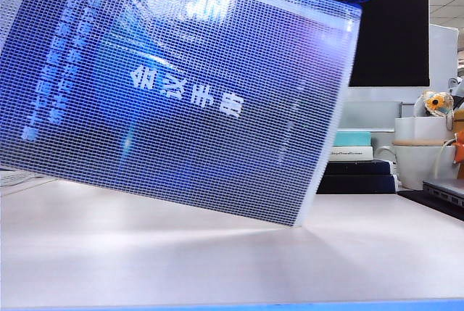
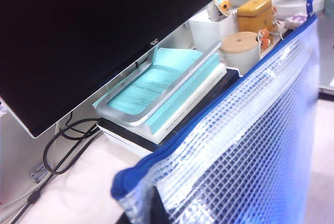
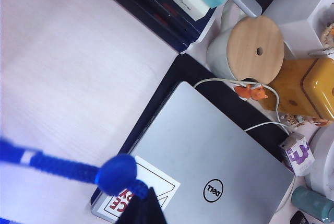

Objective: Pick up the transparent plastic file bag with a blue zipper and close its zipper.

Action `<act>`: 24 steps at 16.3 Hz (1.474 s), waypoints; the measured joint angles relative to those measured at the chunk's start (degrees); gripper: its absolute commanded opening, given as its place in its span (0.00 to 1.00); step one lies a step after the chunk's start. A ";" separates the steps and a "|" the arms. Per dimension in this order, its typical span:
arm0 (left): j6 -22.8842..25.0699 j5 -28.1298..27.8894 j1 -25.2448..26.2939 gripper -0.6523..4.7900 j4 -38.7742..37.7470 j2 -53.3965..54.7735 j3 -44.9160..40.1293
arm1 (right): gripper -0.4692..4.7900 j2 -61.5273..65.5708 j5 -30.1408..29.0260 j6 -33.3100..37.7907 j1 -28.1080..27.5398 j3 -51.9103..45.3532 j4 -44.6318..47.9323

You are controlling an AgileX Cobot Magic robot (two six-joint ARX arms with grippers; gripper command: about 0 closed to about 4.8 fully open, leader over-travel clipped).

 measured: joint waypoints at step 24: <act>8.15 -0.52 -6.73 0.11 -4.90 21.40 0.00 | 0.73 -6.01 -24.17 0.42 -0.15 0.33 14.84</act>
